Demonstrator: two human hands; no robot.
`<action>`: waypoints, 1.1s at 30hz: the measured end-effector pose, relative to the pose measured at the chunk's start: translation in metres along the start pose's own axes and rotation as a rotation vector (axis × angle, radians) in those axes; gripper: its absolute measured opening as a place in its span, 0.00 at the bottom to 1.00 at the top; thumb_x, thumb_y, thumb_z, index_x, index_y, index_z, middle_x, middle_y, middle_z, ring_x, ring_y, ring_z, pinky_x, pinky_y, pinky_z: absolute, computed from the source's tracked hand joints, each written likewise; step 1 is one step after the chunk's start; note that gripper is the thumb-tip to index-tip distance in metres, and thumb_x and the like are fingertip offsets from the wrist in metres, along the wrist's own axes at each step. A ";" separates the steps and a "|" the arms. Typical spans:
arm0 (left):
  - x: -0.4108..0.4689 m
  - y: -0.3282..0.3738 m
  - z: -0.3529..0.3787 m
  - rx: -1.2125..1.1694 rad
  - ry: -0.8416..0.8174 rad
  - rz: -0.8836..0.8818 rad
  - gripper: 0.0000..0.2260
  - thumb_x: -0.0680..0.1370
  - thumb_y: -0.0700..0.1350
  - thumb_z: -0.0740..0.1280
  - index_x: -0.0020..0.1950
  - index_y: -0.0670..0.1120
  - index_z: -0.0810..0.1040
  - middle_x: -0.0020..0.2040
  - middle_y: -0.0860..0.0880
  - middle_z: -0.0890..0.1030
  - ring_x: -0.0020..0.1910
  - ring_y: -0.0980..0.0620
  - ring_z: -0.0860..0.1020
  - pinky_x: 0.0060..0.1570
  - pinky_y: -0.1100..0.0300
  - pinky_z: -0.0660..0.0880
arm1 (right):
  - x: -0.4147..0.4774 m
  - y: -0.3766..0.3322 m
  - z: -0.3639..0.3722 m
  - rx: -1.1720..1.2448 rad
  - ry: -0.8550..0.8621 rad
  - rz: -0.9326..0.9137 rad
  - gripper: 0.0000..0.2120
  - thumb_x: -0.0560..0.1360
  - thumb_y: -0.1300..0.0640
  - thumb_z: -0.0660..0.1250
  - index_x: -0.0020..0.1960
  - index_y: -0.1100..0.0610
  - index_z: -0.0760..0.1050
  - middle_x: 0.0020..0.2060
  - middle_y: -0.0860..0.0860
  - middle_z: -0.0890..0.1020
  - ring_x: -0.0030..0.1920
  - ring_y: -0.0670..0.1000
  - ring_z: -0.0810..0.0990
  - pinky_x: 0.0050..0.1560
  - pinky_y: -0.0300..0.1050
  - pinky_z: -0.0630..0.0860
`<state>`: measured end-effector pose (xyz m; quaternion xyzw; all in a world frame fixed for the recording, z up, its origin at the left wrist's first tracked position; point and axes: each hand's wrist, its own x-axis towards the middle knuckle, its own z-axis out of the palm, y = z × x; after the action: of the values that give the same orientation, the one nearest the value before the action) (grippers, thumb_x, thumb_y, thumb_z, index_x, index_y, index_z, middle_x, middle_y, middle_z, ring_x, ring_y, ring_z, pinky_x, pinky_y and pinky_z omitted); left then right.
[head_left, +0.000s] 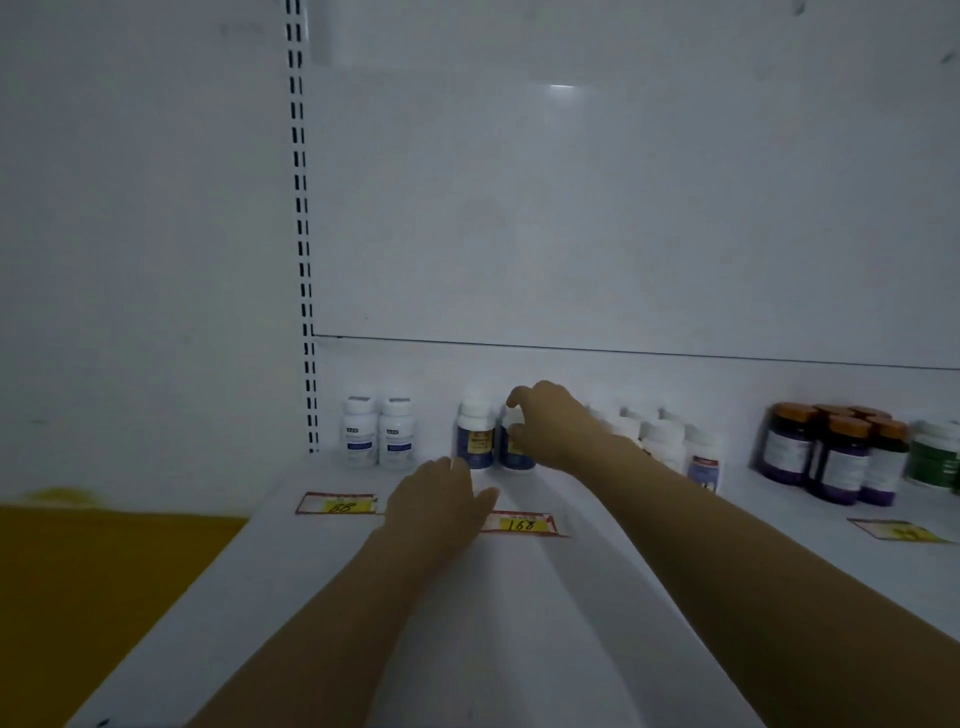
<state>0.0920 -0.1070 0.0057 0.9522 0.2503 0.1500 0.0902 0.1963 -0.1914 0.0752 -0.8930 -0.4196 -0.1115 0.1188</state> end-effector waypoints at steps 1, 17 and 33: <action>0.001 -0.002 0.004 -0.002 -0.015 -0.006 0.29 0.80 0.60 0.53 0.74 0.44 0.59 0.73 0.46 0.65 0.71 0.48 0.64 0.67 0.55 0.63 | 0.008 -0.004 0.005 -0.012 0.008 -0.018 0.18 0.79 0.59 0.59 0.68 0.59 0.67 0.63 0.58 0.70 0.63 0.58 0.70 0.62 0.48 0.70; 0.007 -0.016 0.028 0.074 -0.189 0.018 0.35 0.79 0.65 0.44 0.78 0.42 0.47 0.78 0.46 0.48 0.77 0.49 0.47 0.74 0.53 0.46 | 0.058 -0.028 0.066 -0.010 0.166 -0.133 0.17 0.78 0.65 0.60 0.65 0.62 0.62 0.59 0.62 0.70 0.58 0.58 0.71 0.51 0.44 0.69; 0.015 -0.019 0.001 -0.648 0.133 -0.040 0.22 0.74 0.50 0.70 0.65 0.46 0.71 0.61 0.51 0.78 0.50 0.60 0.73 0.38 0.78 0.67 | 0.016 -0.008 0.025 0.742 0.242 -0.082 0.11 0.72 0.45 0.70 0.48 0.51 0.79 0.43 0.44 0.79 0.43 0.42 0.76 0.34 0.25 0.69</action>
<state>0.0959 -0.0837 0.0039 0.8570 0.2137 0.2819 0.3748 0.2024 -0.1672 0.0570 -0.7523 -0.4497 -0.0613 0.4775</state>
